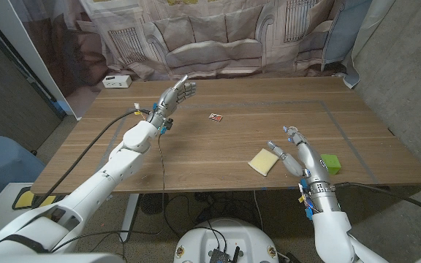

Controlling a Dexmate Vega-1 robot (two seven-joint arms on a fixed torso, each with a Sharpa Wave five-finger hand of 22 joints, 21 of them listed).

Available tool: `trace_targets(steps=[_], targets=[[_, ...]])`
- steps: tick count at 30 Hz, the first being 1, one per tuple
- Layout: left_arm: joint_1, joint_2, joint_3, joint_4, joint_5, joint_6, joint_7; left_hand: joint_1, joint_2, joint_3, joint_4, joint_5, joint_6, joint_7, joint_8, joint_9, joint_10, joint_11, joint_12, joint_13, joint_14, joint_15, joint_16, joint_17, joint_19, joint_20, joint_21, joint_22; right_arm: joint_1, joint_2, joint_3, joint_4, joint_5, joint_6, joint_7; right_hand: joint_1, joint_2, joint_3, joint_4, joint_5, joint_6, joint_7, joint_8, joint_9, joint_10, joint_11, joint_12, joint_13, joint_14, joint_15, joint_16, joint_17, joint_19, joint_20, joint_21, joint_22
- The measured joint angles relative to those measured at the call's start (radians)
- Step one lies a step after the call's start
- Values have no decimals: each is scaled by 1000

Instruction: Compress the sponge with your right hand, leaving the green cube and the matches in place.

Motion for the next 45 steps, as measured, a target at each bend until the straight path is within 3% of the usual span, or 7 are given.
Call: trace_targets(steps=[7, 9, 23, 28, 32, 45], targets=[[2, 1, 0, -5, 2, 0, 3, 0, 0, 0, 0, 0, 2, -2, 1, 0, 4, 4, 0, 0, 0, 0, -4, 0, 0, 0, -4, 0, 3, -4, -5, -6, -41, -83, 6, 22, 5, 8, -8, 0, 0, 0, 0, 0, 8, -8, 0, 0, 18, -7, 0, -5, 16, 2, 0, 0], [3, 2, 0, -6, 9, 0, 14, 0, 0, 0, 0, 0, 2, -2, 1, 0, 4, 4, 0, 0, 0, 0, -4, 0, 0, 0, -4, 0, 20, -33, -33, -32, -53, -110, 12, 25, 1, 8, -8, 0, 0, 0, 0, 0, 8, -8, 0, 0, 22, -11, 0, -5, 23, 2, 0, 0], [4, 2, 0, -13, 15, 3, 24, 0, 0, -3, -3, 0, 2, -2, -4, 0, 8, 0, 0, 0, 0, 0, -4, 0, 0, 0, -4, 0, 46, -91, -58, -72, -71, -222, 59, 53, 5, 16, -16, 4, 9, -17, 0, 0, 13, -13, 0, 0, 24, -12, 0, -9, 28, 4, -4, 0], [2, 1, 1, -13, 15, 5, 24, 0, 0, -3, -3, 0, 2, -2, -4, 0, 8, 0, 0, 0, 0, 0, -4, 0, 0, 0, -7, 0, 58, -111, -74, -92, -89, -276, 84, 75, -6, 16, -16, 4, 49, -20, 8, 2, 52, -19, 7, 0, 74, -24, 16, -4, 55, 6, -4, 0], [-2, -1, 2, -9, 16, 7, 23, 0, 0, -3, -3, 0, 2, -2, -4, 0, 8, 0, -8, 0, 0, 0, -4, 0, 0, 0, -12, 0, 73, -126, -96, -111, -112, -324, 102, 93, -14, 16, -16, -1, 55, -20, 15, 3, 75, -27, 16, 5, 104, -32, 26, -1, 73, 5, -4, 4], [-6, -5, 5, -1, 16, 8, 21, 5, 5, -3, -3, 0, 7, -7, -4, 0, 11, -4, -8, 0, 0, 0, -4, 0, 0, 0, -12, 0, 134, -164, -178, -155, -203, -486, 173, 140, -27, 29, -29, -1, 42, -32, 9, 3, 83, -34, 16, 5, 109, -37, 29, -2, 93, 4, -4, 5]])
